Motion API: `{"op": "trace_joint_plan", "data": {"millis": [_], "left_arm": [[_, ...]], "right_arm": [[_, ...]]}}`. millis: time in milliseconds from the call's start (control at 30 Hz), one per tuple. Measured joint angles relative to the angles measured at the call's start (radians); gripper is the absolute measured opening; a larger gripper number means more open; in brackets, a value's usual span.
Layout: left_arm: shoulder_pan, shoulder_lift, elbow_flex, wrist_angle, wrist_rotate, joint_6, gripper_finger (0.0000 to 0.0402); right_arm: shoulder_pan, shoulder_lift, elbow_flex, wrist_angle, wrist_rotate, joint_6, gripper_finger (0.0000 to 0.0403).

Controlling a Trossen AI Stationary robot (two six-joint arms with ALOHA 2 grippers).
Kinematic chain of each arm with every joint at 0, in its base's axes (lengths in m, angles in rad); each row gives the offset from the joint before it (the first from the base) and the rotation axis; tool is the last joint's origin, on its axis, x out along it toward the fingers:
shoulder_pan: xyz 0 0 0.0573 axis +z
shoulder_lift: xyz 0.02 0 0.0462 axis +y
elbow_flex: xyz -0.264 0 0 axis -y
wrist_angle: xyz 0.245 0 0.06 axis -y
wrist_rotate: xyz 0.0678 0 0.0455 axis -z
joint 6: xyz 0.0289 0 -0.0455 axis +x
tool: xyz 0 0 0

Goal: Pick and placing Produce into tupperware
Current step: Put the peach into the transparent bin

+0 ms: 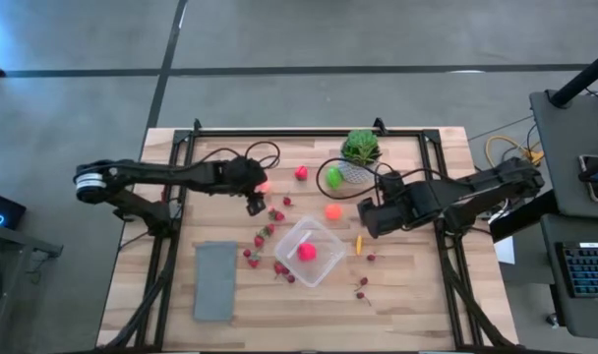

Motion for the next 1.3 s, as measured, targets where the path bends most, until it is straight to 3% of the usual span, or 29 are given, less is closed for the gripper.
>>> {"op": "trace_joint_plan", "data": {"millis": [233,533,967,1300], "left_arm": [[0.066,-0.013,0.017,0.010,0.030,0.118,0.0221],[0.135,0.033,0.011,0.058,0.172,0.230,0.0221],[0.135,0.188,0.090,0.054,0.140,0.175,0.0221],[0.135,0.176,0.204,-0.032,0.061,0.125,0.0221]], "right_arm": [[0.002,-0.055,-0.039,-0.074,0.012,0.083,0.0366],[0.006,-0.223,-0.161,-0.071,0.062,0.109,0.0366],[0.006,-0.505,-0.348,-0.062,0.080,0.128,0.0366],[0.006,-0.568,-0.388,-0.056,0.080,0.118,0.0366]]}}
